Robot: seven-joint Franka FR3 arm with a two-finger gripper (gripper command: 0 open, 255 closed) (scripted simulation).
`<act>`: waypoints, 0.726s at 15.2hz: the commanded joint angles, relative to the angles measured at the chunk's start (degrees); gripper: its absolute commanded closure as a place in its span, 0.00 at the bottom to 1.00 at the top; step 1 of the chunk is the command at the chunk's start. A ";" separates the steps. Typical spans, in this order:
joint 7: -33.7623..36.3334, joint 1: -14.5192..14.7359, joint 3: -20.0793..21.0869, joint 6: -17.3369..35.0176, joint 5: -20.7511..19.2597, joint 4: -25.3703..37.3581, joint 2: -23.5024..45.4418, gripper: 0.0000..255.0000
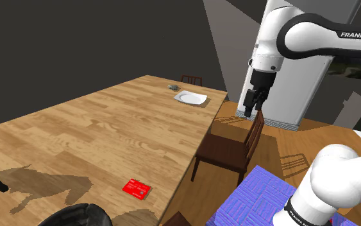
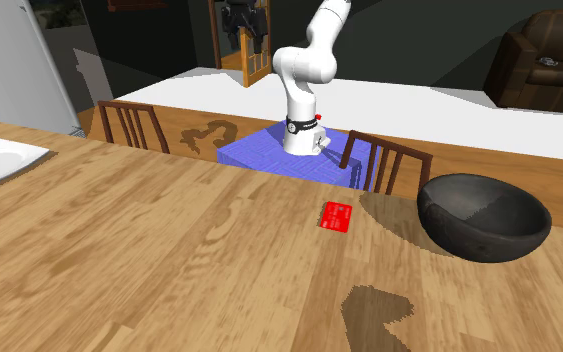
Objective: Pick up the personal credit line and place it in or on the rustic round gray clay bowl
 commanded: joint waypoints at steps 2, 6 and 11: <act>0.49 0.56 0.84 2.14 0.77 -1.33 -0.13 0.00; 2.36 2.90 4.39 10.99 3.75 -5.98 0.22 0.00; 4.65 5.83 9.28 22.75 7.07 -10.16 2.85 0.00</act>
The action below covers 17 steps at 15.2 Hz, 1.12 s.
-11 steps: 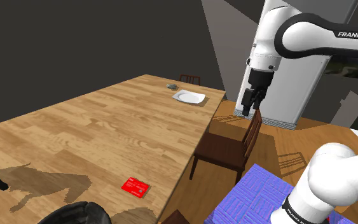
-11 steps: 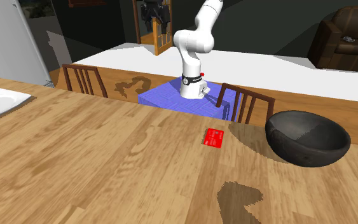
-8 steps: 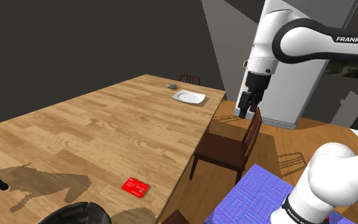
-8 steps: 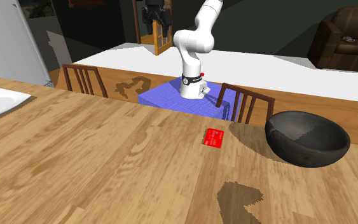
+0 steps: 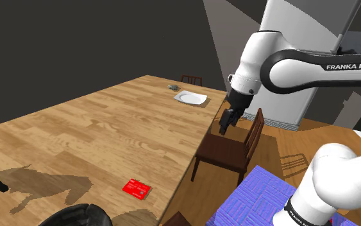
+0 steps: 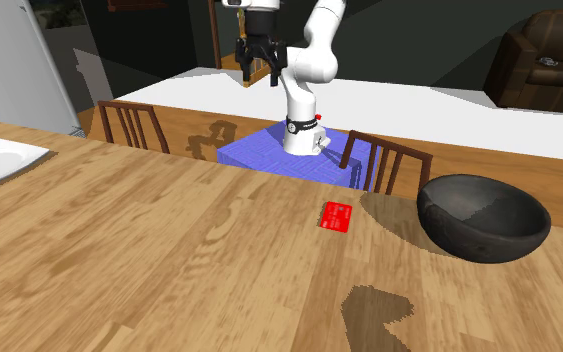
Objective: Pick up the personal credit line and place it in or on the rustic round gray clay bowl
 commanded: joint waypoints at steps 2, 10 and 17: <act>1.37 1.58 3.13 7.63 1.77 -1.73 2.71 0.00; 5.99 3.87 12.52 27.63 3.61 -2.78 13.53 0.00; 14.36 0.16 23.53 43.90 -2.93 0.70 26.45 0.00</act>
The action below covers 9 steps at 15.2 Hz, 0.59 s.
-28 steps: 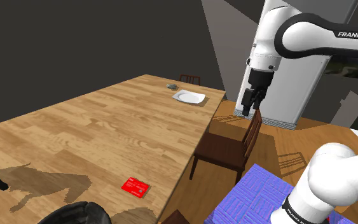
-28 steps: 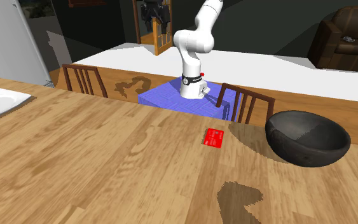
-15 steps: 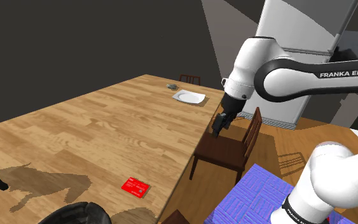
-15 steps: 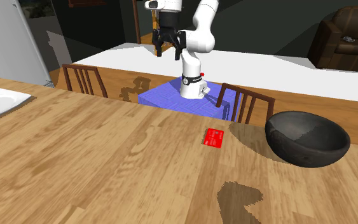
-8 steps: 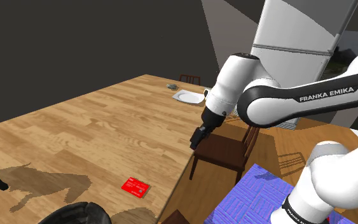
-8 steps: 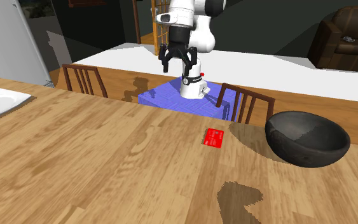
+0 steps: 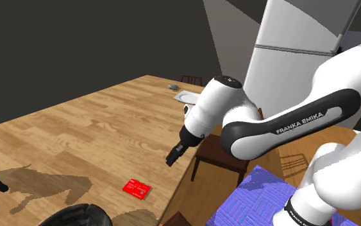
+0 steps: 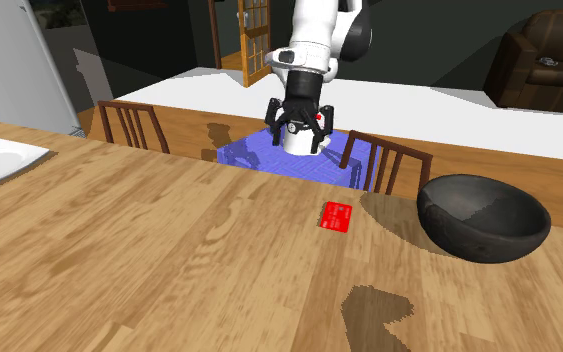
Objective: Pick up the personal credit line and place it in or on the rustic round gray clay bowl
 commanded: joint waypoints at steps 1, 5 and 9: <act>3.94 -2.21 4.07 4.30 -3.84 1.63 3.90 0.00; 17.23 -11.40 14.85 10.85 -19.81 6.05 12.59 0.00; 42.95 -18.41 22.77 9.93 -53.22 14.38 25.75 0.00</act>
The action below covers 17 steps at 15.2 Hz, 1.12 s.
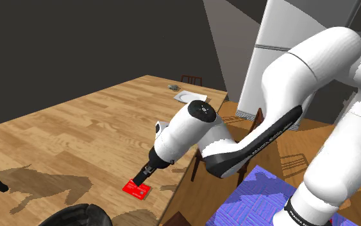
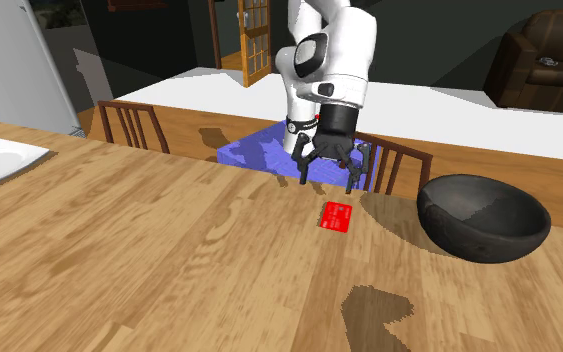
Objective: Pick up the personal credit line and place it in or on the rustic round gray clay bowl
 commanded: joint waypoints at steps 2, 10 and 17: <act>16.72 4.55 -2.61 -3.19 -23.03 7.08 9.80 0.00; 23.88 10.84 -8.89 -4.92 -34.28 12.53 18.26 0.00; 24.25 11.17 -9.24 -5.00 -34.91 12.90 18.83 0.00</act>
